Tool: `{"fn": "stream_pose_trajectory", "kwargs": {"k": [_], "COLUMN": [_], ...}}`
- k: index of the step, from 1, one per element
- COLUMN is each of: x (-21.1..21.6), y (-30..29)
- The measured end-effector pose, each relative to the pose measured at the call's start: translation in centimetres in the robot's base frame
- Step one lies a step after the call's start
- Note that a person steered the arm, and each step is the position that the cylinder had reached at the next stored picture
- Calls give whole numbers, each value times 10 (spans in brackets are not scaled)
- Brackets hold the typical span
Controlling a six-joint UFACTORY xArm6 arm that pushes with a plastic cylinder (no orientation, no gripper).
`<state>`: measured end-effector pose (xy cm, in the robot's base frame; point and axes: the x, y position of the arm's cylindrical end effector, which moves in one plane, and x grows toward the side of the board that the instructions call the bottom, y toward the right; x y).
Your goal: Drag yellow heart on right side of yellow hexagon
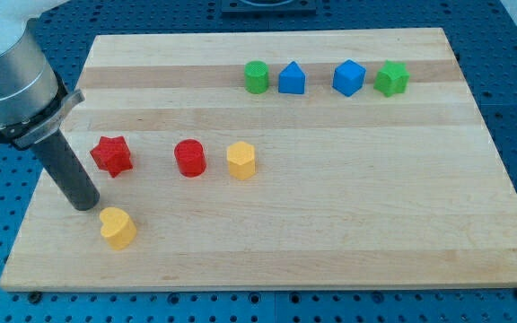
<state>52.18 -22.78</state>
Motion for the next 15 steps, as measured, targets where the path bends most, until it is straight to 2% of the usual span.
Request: {"fn": "stream_pose_trajectory", "kwargs": {"k": [1,4,6,10,13,15], "x": [28,56,56,13,13,4], "y": [1,7,13,143,156,206]}}
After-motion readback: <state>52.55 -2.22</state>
